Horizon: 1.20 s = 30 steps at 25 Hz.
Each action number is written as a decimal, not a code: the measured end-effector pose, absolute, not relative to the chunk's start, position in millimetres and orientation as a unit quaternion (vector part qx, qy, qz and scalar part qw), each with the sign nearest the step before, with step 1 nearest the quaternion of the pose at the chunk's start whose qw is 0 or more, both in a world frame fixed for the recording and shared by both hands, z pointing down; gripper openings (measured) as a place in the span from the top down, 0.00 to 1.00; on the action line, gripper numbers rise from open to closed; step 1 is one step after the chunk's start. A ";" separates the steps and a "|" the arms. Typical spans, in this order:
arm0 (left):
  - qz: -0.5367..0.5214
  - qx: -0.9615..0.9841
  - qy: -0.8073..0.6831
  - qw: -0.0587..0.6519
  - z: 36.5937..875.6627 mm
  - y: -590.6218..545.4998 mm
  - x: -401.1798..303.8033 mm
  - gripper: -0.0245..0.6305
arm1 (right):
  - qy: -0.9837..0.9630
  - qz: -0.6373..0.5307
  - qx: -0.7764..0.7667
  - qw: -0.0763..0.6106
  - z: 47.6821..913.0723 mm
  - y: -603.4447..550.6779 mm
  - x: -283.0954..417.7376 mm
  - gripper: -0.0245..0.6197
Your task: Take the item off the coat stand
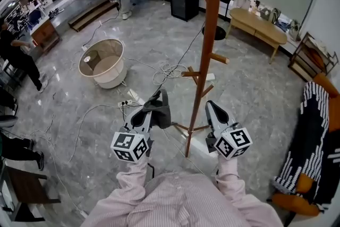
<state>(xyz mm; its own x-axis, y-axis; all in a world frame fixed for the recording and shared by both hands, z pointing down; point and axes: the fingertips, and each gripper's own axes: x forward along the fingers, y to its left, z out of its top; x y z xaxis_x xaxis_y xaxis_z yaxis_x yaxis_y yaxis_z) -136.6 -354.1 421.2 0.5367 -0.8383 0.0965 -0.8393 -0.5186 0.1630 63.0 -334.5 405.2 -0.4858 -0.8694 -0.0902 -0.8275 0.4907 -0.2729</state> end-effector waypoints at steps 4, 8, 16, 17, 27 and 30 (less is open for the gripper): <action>0.004 0.873 -0.479 0.094 426.9 -346.3 -134.0 0.93 | 0.849 -0.091 -0.509 0.108 408.5 -332.4 70.9 0.95; 0.002 0.876 -0.474 0.092 428.7 -340.3 -128.3 0.93 | 0.843 -0.091 -0.519 0.110 409.9 -332.5 81.3 0.95; 0.007 0.879 -0.469 0.090 435.2 -332.7 -118.4 0.93 | 0.840 -0.095 -0.524 0.108 414.8 -329.9 91.6 0.95; 0.007 0.879 -0.469 0.091 435.5 -332.3 -117.7 0.93 | 0.840 -0.095 -0.524 0.107 415.1 -329.4 92.2 0.95; 0.010 0.878 -0.472 0.084 436.5 -333.5 -111.7 0.93 | 0.840 -0.092 -0.524 0.107 417.9 -329.5 99.7 0.95; 0.014 0.877 -0.473 0.086 437.3 -334.3 -111.9 0.93 | 0.838 -0.095 -0.526 0.108 419.0 -329.3 100.7 0.95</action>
